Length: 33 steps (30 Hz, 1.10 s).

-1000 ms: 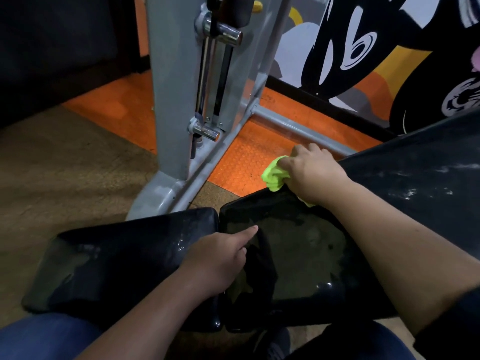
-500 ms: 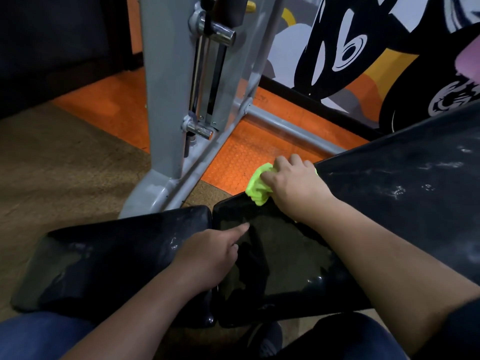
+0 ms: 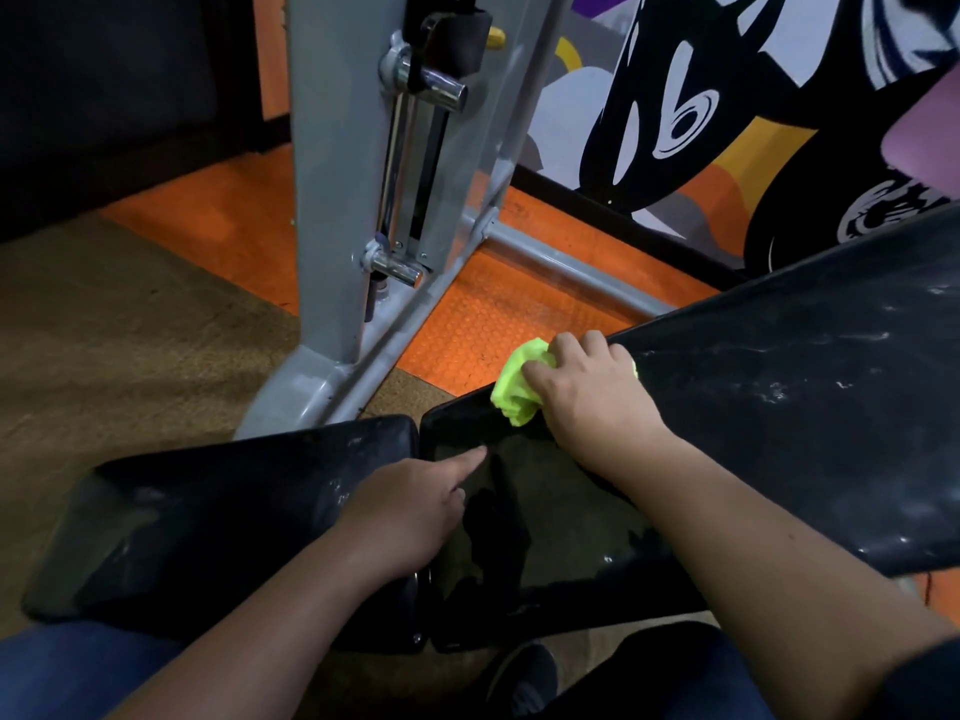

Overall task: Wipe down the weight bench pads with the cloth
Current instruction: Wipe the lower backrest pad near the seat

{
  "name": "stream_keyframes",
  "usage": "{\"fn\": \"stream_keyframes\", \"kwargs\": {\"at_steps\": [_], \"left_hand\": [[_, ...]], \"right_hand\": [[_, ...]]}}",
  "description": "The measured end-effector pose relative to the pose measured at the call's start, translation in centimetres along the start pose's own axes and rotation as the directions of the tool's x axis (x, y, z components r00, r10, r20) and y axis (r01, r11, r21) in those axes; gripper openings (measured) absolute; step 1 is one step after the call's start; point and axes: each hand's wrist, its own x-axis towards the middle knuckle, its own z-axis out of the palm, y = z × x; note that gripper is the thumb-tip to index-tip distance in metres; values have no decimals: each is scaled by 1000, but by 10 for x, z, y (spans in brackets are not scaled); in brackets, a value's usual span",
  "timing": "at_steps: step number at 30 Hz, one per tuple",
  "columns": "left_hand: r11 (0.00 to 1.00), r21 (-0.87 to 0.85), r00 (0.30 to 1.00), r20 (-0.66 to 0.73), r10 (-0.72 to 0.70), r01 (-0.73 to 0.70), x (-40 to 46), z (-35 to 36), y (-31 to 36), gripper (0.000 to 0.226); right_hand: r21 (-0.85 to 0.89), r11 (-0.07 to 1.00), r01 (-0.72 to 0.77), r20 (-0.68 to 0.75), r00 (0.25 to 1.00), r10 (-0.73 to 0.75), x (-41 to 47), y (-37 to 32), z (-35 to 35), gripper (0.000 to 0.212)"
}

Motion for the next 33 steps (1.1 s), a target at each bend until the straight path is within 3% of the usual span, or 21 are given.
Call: {"fn": "stream_keyframes", "kwargs": {"at_steps": [3, 7, 11, 15, 19, 23, 27, 33], "left_hand": [[1000, 7, 1000, 0, 9, -9, -1, 0, 0, 58], [1000, 5, 1000, -1, 2, -2, 0, 0, -1, 57], [1000, 7, 1000, 6, -3, 2, -2, 1, 2, 56], [1000, -1, 1000, -7, -17, 17, 0, 1, 1, 56], [1000, 1, 1000, -1, -22, 22, -2, 1, 4, 55], [1000, 18, 1000, -15, -26, 26, -2, -1, 3, 55], [1000, -5, 1000, -7, -15, 15, -5, -1, 3, 55], [1000, 17, 1000, -20, -12, 13, -6, -3, 3, 55]], "right_hand": [[13, 999, 41, -16, 999, -41, -15, 5, 3, 26], [10, 999, -48, -13, 999, 48, -14, 4, -3, 24], [8, 999, 49, -20, 999, -48, -30, 2, 4, 31], [22, 999, -39, -25, 999, 39, -29, 1, -1, 34], [6, 998, 56, -23, 998, -55, -44, -6, 9, 40], [17, 999, -36, -31, 999, 37, -44, -4, 2, 45], [16, 999, 51, -40, 998, -51, -58, -13, 7, 54], [14, 1000, -23, -96, 995, 24, -57, -10, 9, 54]]}}
